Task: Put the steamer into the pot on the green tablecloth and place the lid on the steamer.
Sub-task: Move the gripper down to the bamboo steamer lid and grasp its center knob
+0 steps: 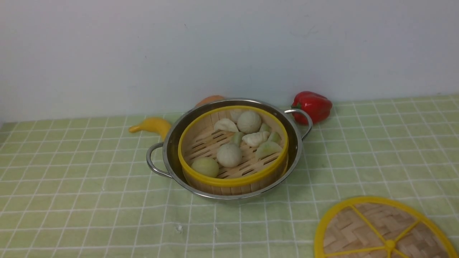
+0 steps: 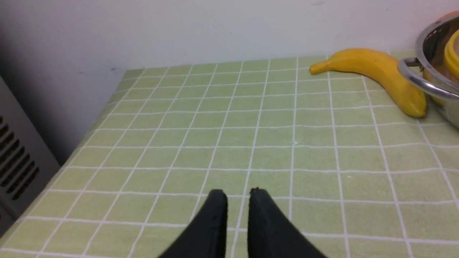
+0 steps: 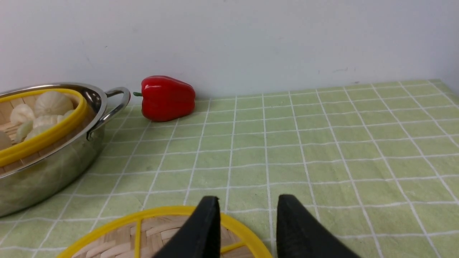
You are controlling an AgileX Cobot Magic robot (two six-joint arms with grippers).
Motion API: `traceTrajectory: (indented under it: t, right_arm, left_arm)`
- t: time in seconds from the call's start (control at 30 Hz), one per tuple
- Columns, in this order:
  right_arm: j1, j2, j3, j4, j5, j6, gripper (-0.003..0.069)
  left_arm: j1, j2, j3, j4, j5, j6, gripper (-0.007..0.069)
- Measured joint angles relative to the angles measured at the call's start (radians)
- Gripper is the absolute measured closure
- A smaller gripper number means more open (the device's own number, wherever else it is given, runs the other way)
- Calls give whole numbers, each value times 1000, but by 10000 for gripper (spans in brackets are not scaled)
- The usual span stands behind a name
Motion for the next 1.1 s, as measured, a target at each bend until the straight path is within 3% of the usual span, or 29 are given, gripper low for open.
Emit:
traceTrajectory:
  t: [1.1]
  right_arm:
    - [0, 0, 0, 17, -38, 27, 416]
  left_arm:
    - [0, 0, 0, 0, -3, 0, 508]
